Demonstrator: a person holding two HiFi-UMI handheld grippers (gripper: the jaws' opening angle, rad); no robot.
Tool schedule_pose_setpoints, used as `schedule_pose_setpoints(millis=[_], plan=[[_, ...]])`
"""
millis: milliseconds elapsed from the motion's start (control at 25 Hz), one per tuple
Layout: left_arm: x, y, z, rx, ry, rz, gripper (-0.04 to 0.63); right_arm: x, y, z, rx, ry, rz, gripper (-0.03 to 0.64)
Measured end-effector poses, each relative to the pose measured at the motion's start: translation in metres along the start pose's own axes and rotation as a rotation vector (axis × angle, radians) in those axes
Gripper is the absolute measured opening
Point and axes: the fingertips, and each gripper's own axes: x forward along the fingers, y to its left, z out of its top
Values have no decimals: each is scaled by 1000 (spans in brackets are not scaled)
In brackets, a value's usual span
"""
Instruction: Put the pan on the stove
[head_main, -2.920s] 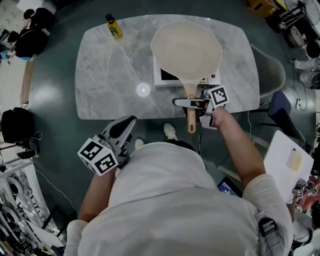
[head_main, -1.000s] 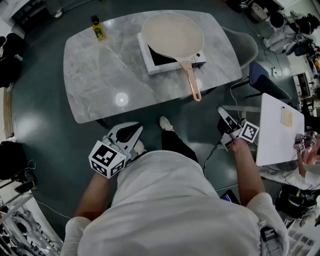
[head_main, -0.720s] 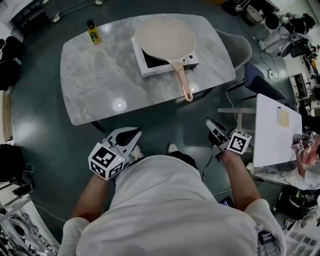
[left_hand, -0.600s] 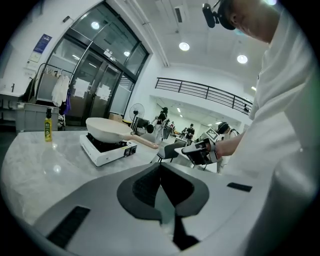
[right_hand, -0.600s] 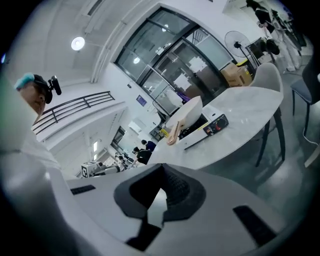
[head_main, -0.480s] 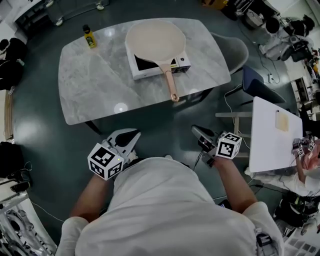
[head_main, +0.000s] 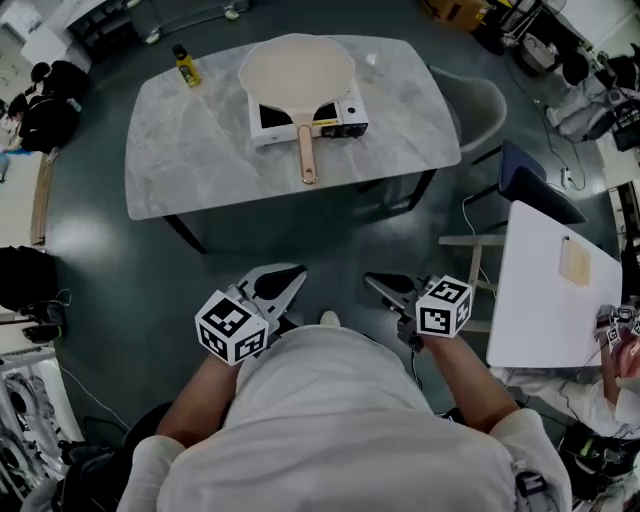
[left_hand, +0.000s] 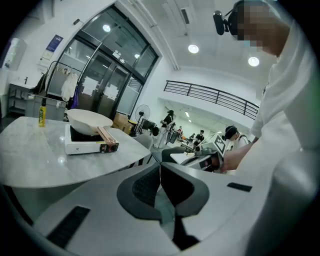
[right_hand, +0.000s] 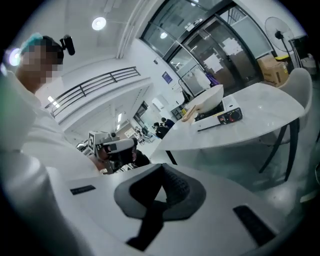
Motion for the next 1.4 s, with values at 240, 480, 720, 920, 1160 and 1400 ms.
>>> schedule_pose_setpoints(millis=[240,480,720,920,1160,1400], plan=[[-10,-21,-26,-46,38,80,18,-18,4,-19,-14,18,28,3],[-5,-34,-24,-140,-5,114,18,-35,9,-21,-31,-1,55,3],[2,-56,-35,-110,-8,117,18,-47,12,-32,-50,-9,63,3],[3,-59,-43,-118,-12,121,18,-50,12,-38,-66,2,62,5],[2,-56,-42,-115,-17,128,18,-46,14,-35,-87,10,71,3],[-5,-46,-43,-126,-19,133,18,-33,16,-31,-88,12,73,3]])
